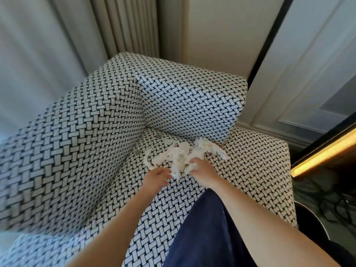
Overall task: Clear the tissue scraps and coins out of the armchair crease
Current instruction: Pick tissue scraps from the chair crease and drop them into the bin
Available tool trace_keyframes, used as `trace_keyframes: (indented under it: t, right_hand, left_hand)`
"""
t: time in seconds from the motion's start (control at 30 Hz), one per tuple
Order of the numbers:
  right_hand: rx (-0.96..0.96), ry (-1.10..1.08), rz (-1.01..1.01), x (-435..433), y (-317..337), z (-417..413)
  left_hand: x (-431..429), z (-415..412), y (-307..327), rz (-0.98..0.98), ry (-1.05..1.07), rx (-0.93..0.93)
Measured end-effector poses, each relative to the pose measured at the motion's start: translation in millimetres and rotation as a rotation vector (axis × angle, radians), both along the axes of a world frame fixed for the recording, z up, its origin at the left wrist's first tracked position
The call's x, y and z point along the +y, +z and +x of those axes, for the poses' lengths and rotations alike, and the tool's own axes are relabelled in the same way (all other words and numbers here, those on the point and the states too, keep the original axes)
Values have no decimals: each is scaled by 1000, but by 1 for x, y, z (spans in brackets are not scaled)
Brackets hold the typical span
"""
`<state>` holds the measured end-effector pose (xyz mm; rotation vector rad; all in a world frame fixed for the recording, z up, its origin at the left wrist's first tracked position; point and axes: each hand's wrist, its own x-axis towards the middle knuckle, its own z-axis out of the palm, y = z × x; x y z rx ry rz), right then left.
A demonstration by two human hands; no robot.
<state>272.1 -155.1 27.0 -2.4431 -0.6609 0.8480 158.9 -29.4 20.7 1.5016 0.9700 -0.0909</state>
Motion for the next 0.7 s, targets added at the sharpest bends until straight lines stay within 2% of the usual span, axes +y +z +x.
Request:
trace_keyframes:
  t: [0.2,0.27,0.33,0.47,0.57,0.7]
  right_hand:
    - [11,254,-387,7,-31,1]
    - [-25,282,-448,8,-32,-1]
    - [-68,225,-371,8,-32,-1]
    - [-75,23,-45,3,-25,0]
    - [-115,-148,153,-3,-17,1]
    - [-171,-307,320,-5,-7,-1]
  left_hand:
    - [-4,-8,-9,-10,-2,45]
    - [-5,-9,-10,-6,-11,46]
    - [-4,-9,-12,0,-22,56]
    - [-5,-3,-14,21,-25,68]
    - [-9,4,-15,71,-104,56]
    - [-20,14,-15,167,-236,26]
